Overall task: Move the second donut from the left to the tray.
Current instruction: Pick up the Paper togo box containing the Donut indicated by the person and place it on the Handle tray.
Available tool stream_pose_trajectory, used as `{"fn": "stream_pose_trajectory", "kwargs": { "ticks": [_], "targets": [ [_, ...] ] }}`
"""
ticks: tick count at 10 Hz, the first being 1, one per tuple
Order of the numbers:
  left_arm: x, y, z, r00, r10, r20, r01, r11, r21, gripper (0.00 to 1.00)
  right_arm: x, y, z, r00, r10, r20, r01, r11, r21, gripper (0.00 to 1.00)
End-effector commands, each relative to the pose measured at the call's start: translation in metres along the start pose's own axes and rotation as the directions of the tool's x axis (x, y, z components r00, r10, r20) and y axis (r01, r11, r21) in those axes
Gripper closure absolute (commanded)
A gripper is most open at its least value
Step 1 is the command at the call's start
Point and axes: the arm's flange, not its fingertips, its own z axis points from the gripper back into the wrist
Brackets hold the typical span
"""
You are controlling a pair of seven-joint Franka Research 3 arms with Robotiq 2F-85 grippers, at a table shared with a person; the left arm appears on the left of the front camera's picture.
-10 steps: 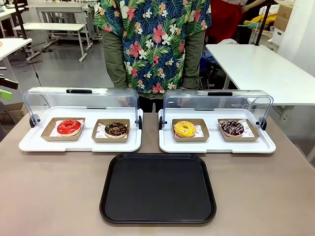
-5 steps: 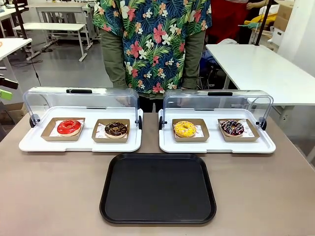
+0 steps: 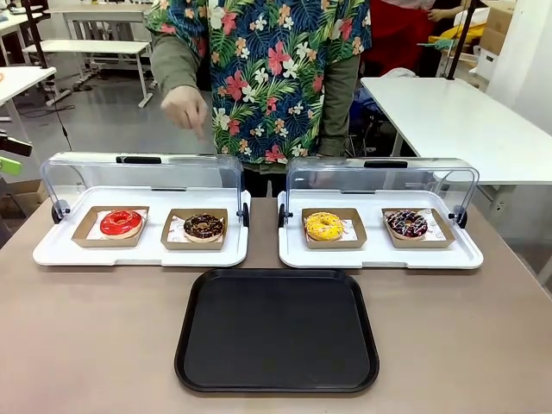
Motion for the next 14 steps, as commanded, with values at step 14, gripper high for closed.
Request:
{"fn": "stream_pose_trajectory", "kwargs": {
  "ticks": [14],
  "targets": [
    [0.0006, -0.0007, -0.0001, 1.000, -0.002, 0.003, 0.002, 1.000, -0.005, 0.00, 0.0029, -0.0022, 0.0002, 0.999, 0.023, 0.029, -0.023, 1.000, 0.003, 0.00]
  ]
}}
